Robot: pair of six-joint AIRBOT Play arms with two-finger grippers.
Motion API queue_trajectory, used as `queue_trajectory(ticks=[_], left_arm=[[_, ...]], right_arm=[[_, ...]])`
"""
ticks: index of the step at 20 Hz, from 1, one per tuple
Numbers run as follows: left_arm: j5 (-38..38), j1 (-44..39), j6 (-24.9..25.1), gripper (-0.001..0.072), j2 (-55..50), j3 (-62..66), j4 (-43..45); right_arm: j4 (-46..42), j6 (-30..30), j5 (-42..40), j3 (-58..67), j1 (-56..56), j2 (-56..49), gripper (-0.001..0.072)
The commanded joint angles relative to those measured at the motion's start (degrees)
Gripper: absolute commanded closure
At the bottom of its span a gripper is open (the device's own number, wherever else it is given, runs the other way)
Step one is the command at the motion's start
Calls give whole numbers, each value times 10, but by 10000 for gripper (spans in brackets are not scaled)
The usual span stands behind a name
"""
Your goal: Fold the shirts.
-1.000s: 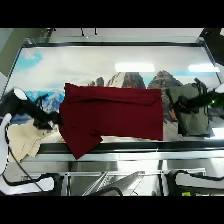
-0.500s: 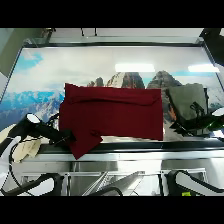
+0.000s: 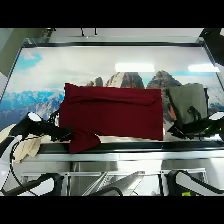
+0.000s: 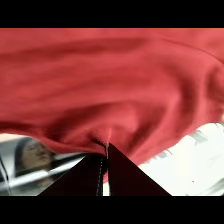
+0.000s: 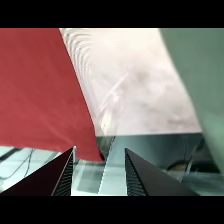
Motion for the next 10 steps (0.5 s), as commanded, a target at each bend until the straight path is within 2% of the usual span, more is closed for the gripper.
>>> queue_trajectory(ticks=[1, 7, 10], left_arm=[[-52, 7, 3, 693, 1, 23, -7], [-61, 6, 7, 693, 1, 38, -7], [-51, 6, 12, 693, 1, 38, -6]], right_arm=[[26, -23, -11, -43, 0, 0, 335], [171, -107, -56, -85, 0, -24, 339], [198, -125, -77, -85, 0, -56, 342]])
